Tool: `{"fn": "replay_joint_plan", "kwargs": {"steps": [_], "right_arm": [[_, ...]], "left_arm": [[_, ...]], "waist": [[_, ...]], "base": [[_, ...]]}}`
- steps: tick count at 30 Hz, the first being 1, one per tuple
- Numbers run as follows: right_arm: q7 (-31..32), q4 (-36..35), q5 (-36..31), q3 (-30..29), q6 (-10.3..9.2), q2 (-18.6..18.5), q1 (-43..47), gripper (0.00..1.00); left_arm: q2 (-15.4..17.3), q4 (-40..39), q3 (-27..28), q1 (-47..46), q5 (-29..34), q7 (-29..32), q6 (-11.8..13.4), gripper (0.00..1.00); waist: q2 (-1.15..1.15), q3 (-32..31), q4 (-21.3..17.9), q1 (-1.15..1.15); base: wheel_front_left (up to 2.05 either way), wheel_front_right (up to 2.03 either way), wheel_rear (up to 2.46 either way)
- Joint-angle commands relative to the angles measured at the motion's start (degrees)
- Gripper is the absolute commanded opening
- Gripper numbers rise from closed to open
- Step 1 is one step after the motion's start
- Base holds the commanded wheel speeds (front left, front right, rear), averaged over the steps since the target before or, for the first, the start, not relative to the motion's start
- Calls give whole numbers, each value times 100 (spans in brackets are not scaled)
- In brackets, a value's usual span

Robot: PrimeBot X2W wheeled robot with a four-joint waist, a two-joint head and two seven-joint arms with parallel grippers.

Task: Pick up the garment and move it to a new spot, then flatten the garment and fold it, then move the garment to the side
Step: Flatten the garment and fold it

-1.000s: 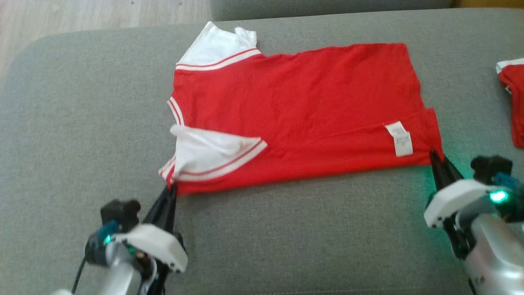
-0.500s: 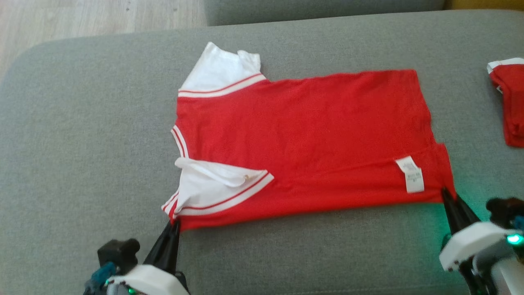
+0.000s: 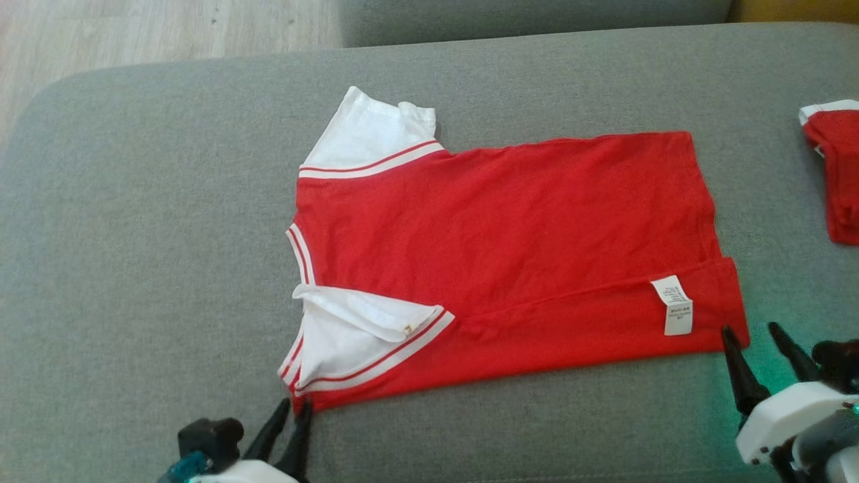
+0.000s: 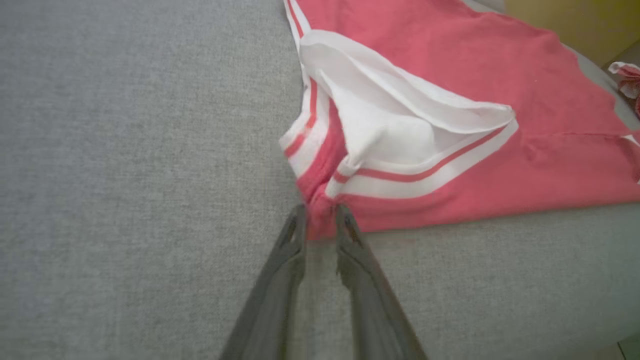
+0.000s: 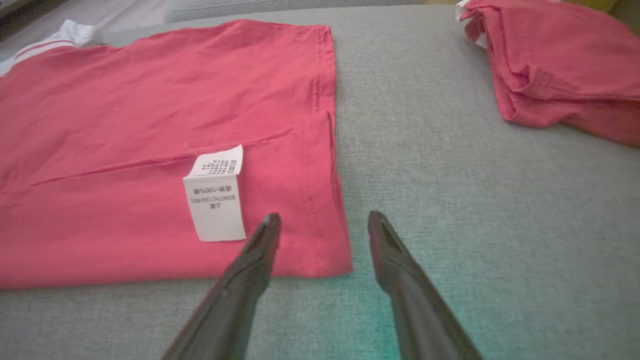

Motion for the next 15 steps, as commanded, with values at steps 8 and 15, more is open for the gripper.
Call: {"fn": "replay_joint_plan", "kwargs": {"steps": [8,15], "right_arm": [[-323,-478,-838,-370,20,8,9,100],[-555,-555,-1044,-174,20,277,-230,100]], "left_arm": [[89,-421,295,-425,24,-122,124,100],[509,-982,376,-1573,276,333,8,100]], "waist": [[0,43,16,0],[0,201,-58,0]], "base": [[0,0,0],[0,0,0]]}}
